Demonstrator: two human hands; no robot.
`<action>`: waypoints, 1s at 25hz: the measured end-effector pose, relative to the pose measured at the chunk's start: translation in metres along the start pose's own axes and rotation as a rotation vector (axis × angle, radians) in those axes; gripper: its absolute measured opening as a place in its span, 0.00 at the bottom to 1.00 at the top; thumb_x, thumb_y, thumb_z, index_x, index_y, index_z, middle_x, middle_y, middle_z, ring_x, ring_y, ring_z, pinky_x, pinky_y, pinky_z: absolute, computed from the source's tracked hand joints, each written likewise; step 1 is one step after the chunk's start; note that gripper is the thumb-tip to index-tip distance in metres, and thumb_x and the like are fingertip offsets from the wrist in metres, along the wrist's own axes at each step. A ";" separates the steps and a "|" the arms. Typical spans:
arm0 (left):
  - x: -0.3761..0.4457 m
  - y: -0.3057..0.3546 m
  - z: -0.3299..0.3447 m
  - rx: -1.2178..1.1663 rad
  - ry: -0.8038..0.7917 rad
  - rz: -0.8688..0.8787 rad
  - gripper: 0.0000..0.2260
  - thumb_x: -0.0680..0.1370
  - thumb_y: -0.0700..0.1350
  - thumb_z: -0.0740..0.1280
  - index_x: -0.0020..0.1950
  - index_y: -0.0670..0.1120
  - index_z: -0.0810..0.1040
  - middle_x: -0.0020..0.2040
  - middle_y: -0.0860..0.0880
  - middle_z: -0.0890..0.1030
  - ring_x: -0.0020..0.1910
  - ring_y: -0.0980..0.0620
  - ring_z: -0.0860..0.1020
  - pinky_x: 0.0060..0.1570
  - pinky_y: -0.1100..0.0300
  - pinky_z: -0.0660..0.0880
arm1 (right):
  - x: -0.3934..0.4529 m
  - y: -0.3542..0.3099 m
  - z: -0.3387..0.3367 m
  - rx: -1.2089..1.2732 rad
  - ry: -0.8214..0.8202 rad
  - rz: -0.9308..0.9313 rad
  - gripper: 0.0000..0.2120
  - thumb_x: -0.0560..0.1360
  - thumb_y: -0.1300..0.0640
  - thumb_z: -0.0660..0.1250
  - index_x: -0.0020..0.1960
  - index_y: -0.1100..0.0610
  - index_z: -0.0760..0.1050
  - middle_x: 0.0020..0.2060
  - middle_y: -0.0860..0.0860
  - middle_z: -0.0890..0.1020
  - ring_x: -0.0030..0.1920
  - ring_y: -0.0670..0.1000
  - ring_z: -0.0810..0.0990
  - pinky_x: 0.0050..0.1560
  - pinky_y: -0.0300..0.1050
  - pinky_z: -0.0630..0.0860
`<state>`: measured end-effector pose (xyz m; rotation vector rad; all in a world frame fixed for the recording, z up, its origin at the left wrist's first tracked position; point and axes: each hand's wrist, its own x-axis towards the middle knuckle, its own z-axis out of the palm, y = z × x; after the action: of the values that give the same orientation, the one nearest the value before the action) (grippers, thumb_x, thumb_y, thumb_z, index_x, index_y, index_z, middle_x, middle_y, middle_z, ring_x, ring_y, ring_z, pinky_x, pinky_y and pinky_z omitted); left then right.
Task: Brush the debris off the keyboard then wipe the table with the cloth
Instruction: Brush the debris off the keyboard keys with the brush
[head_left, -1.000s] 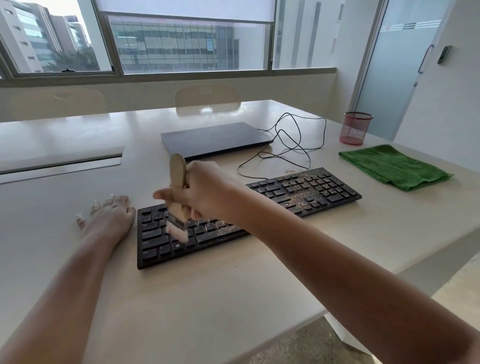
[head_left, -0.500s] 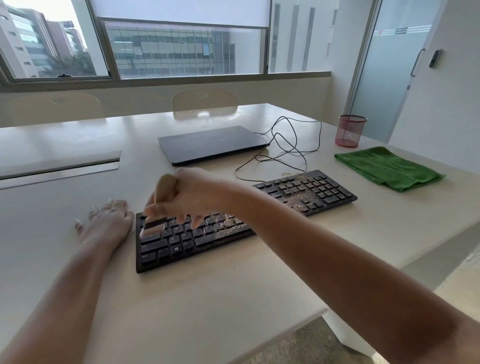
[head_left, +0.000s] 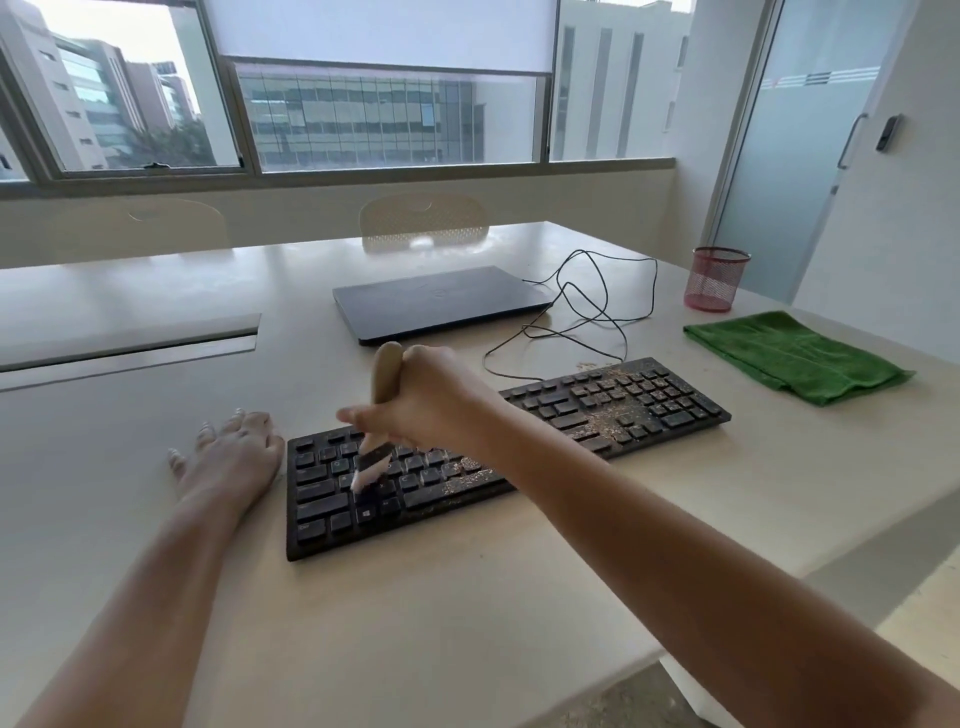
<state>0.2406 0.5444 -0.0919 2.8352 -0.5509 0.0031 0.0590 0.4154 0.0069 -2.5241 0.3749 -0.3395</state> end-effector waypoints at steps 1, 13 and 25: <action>0.000 0.000 0.000 0.001 -0.003 0.002 0.19 0.82 0.51 0.50 0.72 0.50 0.63 0.77 0.49 0.57 0.76 0.44 0.54 0.71 0.38 0.49 | 0.000 0.008 -0.002 -0.027 0.019 0.027 0.14 0.71 0.47 0.70 0.36 0.57 0.77 0.30 0.49 0.79 0.34 0.47 0.79 0.34 0.40 0.74; 0.002 0.000 0.001 0.019 0.016 -0.013 0.20 0.82 0.51 0.50 0.73 0.51 0.62 0.77 0.50 0.58 0.76 0.44 0.54 0.72 0.40 0.50 | -0.002 0.037 -0.030 -0.149 -0.021 0.121 0.12 0.72 0.49 0.69 0.44 0.59 0.79 0.38 0.52 0.82 0.33 0.46 0.75 0.33 0.37 0.71; 0.004 0.001 0.002 0.019 0.012 -0.016 0.20 0.82 0.51 0.49 0.73 0.51 0.61 0.76 0.49 0.58 0.76 0.44 0.54 0.71 0.39 0.49 | -0.012 0.054 -0.047 -0.286 0.093 0.224 0.10 0.73 0.48 0.68 0.38 0.54 0.76 0.26 0.43 0.73 0.29 0.40 0.75 0.21 0.32 0.63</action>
<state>0.2436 0.5419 -0.0940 2.8563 -0.5280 0.0223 0.0224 0.3525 0.0126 -2.7119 0.7855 -0.3356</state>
